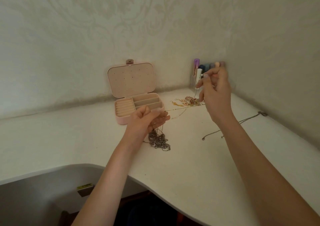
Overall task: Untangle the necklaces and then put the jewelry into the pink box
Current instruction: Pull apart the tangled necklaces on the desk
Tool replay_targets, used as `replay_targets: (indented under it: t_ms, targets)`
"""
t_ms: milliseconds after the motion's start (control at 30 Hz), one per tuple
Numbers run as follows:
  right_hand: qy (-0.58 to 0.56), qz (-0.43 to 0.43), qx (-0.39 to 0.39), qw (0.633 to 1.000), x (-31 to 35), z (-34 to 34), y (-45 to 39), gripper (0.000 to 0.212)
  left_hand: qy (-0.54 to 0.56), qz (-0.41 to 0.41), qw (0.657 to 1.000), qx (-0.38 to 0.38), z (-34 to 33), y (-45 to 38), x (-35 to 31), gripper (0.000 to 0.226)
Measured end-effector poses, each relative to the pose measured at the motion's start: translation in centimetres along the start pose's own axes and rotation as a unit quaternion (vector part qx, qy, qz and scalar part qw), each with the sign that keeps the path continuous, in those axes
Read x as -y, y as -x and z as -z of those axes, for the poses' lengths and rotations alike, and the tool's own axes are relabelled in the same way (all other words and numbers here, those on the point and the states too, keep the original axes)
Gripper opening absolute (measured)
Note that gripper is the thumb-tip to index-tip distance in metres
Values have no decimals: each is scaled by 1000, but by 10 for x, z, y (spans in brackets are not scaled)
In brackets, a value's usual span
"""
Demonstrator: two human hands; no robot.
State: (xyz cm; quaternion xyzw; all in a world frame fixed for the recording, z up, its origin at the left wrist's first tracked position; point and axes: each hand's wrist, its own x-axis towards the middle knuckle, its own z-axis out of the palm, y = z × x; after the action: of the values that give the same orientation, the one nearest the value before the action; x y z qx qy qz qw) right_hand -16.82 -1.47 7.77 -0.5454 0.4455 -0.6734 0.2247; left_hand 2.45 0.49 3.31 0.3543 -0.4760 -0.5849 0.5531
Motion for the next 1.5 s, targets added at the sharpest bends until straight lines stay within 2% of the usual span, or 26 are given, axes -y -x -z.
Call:
replay_targets:
  t_ms: [167, 333, 500, 567, 667, 800, 967, 1167, 1300, 1500]
  targets:
    - [-40, -76, 64, 994, 4, 2, 1, 24, -14, -46, 999, -23, 8, -3, 4, 50]
    - [91, -86, 192, 973, -6, -1, 5, 23, -22, -49, 998, -41, 13, -3, 5, 49]
    - [185, -101, 339, 917, -9, -8, 13, 17, -15, -58, 997, -42, 11, -4, 6, 49]
    - [243, -67, 375, 892, -13, -12, 16, 16, -21, -64, 997, -39, 9, -3, 6, 49]
    - [217, -25, 352, 910, -13, -20, 21, 14, -41, -78, 996, -33, 7, -2, 6, 48]
    - [114, -63, 360, 924, -10, -27, 24, 18, -60, -75, 995, -32, 5, 1, 6, 49]
    - [71, -76, 370, 923, -16, -28, 25, 16, -72, -73, 994, -43, 6, 1, 7, 48]
    - [-15, -171, 353, 920, -13, -28, 27, 12, -75, -51, 995, -51, 6, 2, 8, 41]
    - [-86, -249, 338, 903, -12, -28, 26, 11, -75, -46, 995, -53, 5, 4, 6, 35]
    - [2, -253, 331, 909, -9, -27, 25, 14, -87, -42, 994, -56, 7, 3, 7, 34]
